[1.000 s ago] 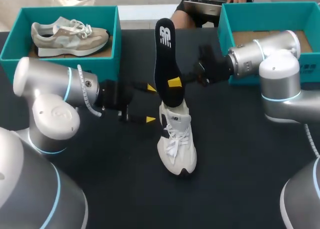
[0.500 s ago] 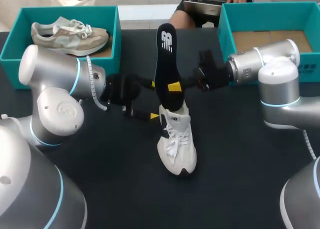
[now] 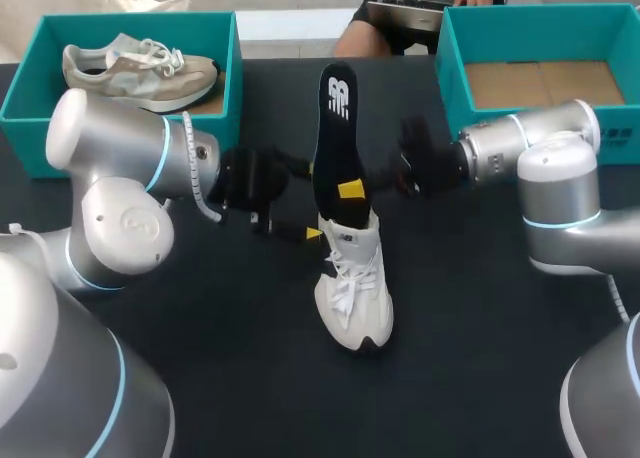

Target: Take the shoe out of the shoebox, open the shoe tongue, remove and reinsert the insole, then place the shoe into the shoebox

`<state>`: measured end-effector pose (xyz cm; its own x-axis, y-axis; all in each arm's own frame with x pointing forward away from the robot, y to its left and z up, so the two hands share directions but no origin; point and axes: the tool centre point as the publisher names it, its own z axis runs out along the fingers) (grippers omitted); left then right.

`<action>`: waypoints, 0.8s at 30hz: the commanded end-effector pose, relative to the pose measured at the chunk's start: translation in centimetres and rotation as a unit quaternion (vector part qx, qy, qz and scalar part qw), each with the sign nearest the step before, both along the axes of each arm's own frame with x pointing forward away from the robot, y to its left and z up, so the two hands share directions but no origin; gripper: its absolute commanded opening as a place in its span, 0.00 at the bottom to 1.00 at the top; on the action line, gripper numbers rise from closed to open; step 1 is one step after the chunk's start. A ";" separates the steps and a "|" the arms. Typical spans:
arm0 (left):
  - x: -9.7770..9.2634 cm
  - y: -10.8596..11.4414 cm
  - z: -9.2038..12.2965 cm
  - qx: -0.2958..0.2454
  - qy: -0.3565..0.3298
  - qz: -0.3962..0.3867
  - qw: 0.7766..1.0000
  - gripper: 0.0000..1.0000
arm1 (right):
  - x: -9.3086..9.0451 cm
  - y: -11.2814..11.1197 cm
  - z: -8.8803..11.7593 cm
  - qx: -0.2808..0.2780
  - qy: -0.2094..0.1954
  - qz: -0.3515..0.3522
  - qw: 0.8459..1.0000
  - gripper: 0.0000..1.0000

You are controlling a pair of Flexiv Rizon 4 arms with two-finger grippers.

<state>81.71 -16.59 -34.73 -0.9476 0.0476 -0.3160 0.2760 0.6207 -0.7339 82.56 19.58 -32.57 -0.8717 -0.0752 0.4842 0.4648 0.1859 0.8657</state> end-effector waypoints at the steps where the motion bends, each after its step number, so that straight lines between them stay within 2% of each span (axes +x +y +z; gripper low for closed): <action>1: 0.0 -0.1 0.0 0.001 0.000 0.000 1.000 1.00 | -1.3 0.1 -0.8 0.004 0.007 -0.011 1.000 0.00; 14: 0.0 -0.1 0.0 0.001 0.000 0.000 1.000 1.00 | -2.9 0.3 -1.7 -0.014 0.063 -0.012 0.998 0.00; 24: 0.0 -0.1 0.0 0.001 0.000 0.000 1.000 1.00 | -1.7 0.0 -0.7 -0.028 0.049 -0.021 0.998 0.00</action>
<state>81.74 -16.54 -34.75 -0.9475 0.0488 -0.3160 0.2770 0.6185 -0.7353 80.69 19.56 -33.58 -0.8233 -0.0139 0.5675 0.5539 0.1992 0.8084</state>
